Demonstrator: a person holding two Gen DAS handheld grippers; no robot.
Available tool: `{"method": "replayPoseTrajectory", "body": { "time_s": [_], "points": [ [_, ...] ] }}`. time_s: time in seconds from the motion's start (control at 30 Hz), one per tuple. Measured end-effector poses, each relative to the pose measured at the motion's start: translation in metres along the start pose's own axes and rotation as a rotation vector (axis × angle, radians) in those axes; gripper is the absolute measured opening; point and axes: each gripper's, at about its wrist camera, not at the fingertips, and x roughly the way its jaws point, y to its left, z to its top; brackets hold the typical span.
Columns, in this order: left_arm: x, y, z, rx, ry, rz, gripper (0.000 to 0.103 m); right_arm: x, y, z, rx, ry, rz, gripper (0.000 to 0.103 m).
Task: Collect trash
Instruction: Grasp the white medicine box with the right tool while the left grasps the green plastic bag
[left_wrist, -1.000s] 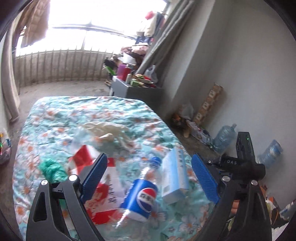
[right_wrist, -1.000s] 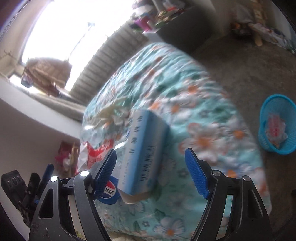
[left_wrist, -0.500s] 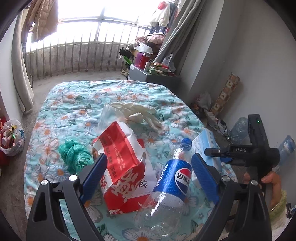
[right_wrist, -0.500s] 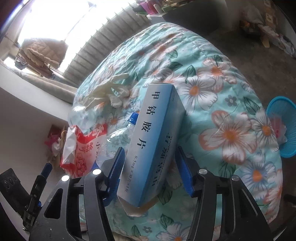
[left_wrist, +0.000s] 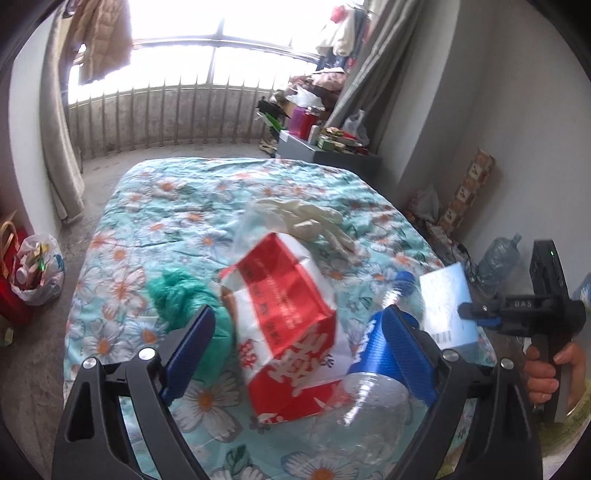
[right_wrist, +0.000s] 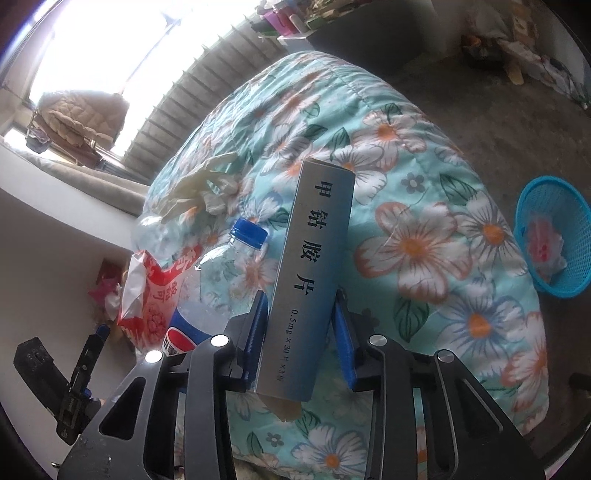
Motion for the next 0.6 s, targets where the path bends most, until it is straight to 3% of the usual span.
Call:
{"method": "replayPoseTrajectory", "body": {
  "time_s": [0.13, 0.27, 0.37, 0.6],
  "points": [
    [0.000, 0.023, 0.002, -0.072, -0.007, 0.036, 0.080, 0.000, -0.001, -0.001, 0.001, -0.001, 0.002, 0.032],
    [0.015, 0.044, -0.002, -0.127, 0.044, 0.068, 0.076, 0.000, -0.001, -0.001, 0.009, 0.002, 0.007, 0.032],
    [0.029, 0.056, -0.004, -0.166, 0.070, 0.065, 0.075, -0.002, -0.001, -0.002, 0.012, 0.000, 0.008, 0.032],
    [0.051, 0.069, -0.007, -0.234, 0.130, 0.056, 0.060, -0.003, -0.001, -0.002, 0.018, 0.002, 0.011, 0.032]
  ]
}}
